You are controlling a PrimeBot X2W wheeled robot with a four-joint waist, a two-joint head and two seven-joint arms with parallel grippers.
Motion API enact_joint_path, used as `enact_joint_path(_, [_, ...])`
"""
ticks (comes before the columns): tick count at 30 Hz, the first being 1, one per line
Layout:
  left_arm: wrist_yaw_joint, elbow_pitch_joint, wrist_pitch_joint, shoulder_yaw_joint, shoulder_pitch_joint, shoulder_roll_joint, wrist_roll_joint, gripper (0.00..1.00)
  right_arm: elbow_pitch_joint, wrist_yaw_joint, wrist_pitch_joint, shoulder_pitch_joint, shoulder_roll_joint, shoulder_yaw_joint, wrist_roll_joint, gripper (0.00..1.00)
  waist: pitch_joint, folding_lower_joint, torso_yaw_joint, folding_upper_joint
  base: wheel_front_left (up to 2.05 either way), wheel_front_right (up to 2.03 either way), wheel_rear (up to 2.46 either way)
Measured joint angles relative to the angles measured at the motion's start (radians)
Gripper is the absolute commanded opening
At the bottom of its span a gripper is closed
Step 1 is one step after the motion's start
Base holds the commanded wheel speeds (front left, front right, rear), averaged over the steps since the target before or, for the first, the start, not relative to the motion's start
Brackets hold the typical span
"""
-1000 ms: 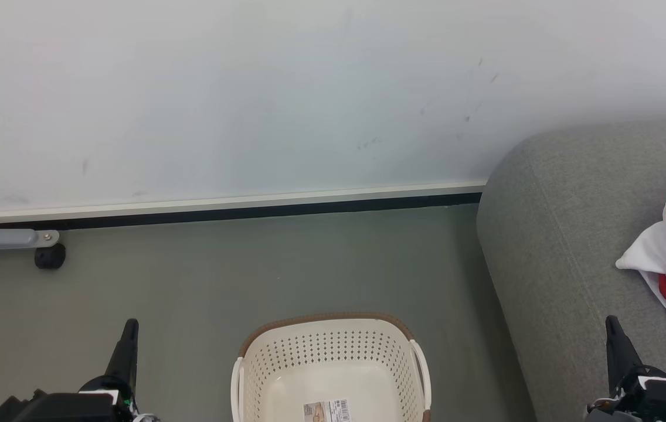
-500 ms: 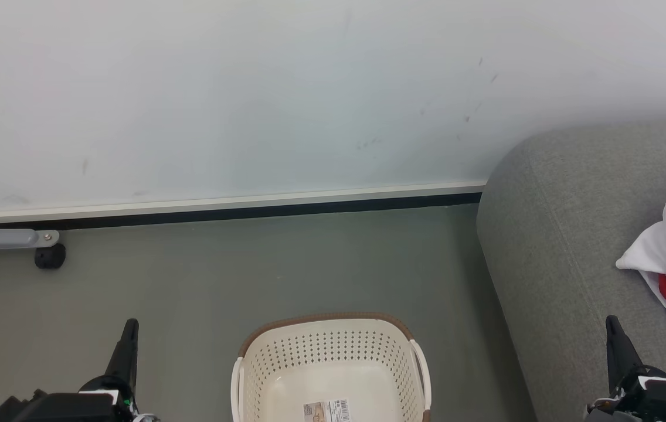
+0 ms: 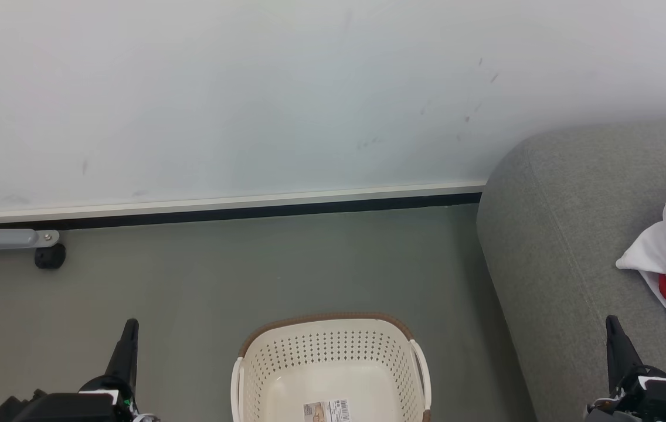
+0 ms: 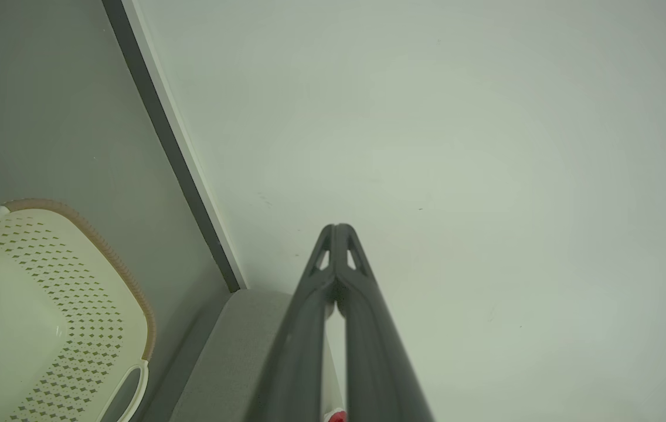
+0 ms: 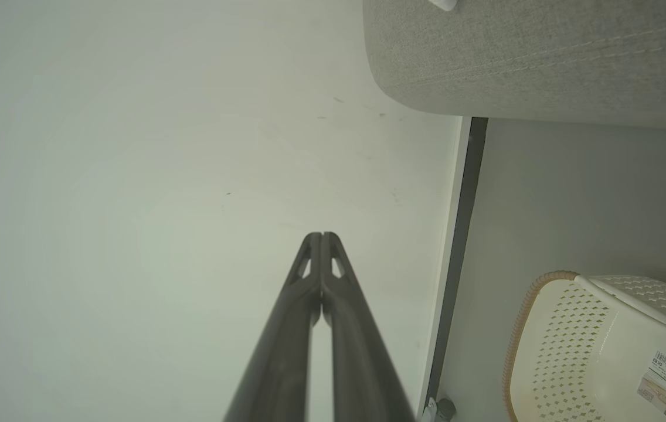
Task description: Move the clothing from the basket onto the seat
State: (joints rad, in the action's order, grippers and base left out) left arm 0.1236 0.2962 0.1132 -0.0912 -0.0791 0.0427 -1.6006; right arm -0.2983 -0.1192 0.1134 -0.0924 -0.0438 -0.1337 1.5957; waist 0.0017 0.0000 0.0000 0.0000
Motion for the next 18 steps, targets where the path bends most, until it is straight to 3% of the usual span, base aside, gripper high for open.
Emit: enact_joint_path(18, [0.0, 0.0, 0.0, 0.0, 0.0, 0.0, 0.0, 0.0, 0.0, 0.0, 0.0, 0.0, 0.0, 0.0, 0.0, 0.0, 0.0, 0.0, 0.0, 0.0, 0.0, 0.0, 0.0])
